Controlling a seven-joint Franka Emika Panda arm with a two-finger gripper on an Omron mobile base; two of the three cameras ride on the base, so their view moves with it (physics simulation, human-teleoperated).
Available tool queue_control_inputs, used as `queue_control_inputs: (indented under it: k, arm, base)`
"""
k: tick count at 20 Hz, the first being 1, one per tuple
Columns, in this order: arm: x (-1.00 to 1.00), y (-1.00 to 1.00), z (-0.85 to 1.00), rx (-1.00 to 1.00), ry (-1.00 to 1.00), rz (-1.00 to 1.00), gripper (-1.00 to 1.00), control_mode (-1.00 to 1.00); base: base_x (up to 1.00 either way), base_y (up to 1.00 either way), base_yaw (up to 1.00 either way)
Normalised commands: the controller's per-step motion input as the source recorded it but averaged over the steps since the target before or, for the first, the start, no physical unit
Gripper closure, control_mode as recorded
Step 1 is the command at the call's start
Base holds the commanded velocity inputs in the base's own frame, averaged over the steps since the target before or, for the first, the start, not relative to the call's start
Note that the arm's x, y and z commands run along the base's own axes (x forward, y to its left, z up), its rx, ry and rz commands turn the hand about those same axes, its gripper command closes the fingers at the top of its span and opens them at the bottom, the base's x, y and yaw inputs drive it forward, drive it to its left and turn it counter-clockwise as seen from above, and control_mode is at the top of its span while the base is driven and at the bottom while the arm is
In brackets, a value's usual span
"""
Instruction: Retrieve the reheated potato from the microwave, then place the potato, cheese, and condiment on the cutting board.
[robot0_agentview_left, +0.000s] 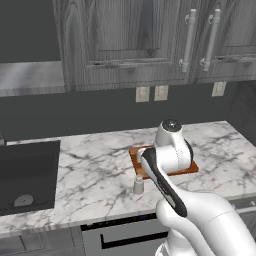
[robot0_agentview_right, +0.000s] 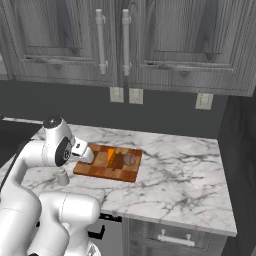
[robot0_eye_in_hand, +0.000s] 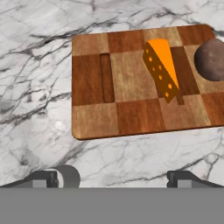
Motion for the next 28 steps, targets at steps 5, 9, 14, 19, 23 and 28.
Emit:
queue_control_inputs:
  k: [5,9,14,19,23,28]
  arm:
    - [-0.21,0.41,0.09,0.0,0.02,-0.06,-1.0,-1.0]
    - [-0.23,0.32,0.05,0.0,0.05,-0.01,-1.0,-1.0]
    - [-0.1,0.24,0.02,0.01,0.06,0.0,-1.0,-1.0]
    - [-0.02,0.14,0.01,0.04,0.02,0.0,-1.0,-1.0]
    - [0.0,0.14,-0.02,0.04,0.07,0.0,-1.0,-1.0]
    - [0.02,0.11,-0.11,0.01,0.1,0.0,-1.0,-1.0]
  base:
    - [0.0,0.0,0.0]
    - [0.0,0.0,0.0]
    - [0.0,0.0,0.0]
    - [0.0,0.0,0.0]
    - [0.0,0.0,0.0]
    - [0.0,0.0,0.0]
